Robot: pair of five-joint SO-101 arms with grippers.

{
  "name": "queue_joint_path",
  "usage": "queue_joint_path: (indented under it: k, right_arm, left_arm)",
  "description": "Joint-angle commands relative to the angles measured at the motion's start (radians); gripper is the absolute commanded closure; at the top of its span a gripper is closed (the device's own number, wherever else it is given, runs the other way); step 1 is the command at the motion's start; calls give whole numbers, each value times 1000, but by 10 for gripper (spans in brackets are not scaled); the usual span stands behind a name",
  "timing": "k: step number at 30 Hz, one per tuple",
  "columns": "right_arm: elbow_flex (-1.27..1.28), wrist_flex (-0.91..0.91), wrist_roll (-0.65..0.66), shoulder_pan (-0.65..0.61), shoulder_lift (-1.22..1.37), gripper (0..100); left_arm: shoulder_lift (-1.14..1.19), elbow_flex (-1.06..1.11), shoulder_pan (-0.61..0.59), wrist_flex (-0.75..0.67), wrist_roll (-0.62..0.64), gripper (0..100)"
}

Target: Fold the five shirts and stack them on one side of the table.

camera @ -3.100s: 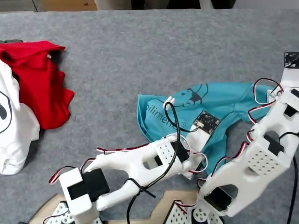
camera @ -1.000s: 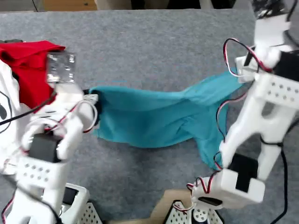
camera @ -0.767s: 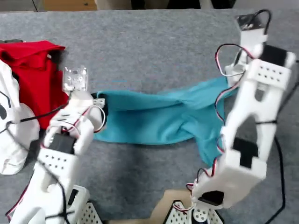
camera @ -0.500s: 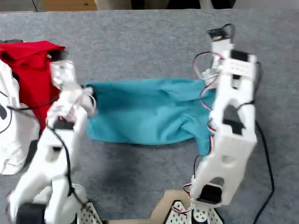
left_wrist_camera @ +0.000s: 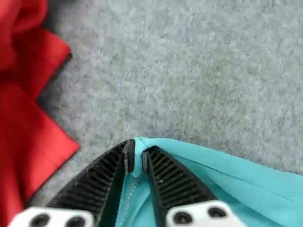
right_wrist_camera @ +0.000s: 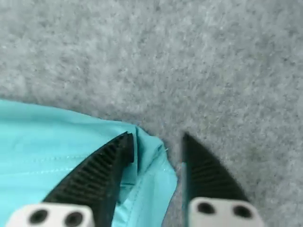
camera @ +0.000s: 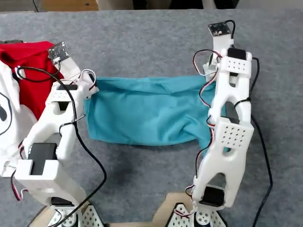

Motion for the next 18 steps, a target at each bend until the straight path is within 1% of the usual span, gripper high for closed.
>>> queue_joint_path:
  k: [1, 3, 6, 9, 12, 16, 18]
  right_arm:
    - [-67, 52, 31, 12, -36, 764]
    - [-85, 84, 49, 8, -54, 776]
    - [-111, 132, 115, 4, -85, 777]
    - [-188, 235, 232, 15, -139, 777]
    - [-306, 358, 374, 38, -202, 777]
    - [-381, 460, 678, 31, -219, 777]
    - [-363, 486, 790, 21, -217, 777]
  left_arm:
    - [-8, -41, -12, -12, 9, 981]
    - [-8, -40, -8, -12, 9, 981]
    - [-8, -40, -8, -12, 9, 981]
    - [-8, -40, -6, -12, 9, 981]
    - [-8, -38, -6, -12, 9, 981]
    - [-8, -38, -6, -8, 9, 981]
    - [-8, -38, -6, -8, 9, 981]
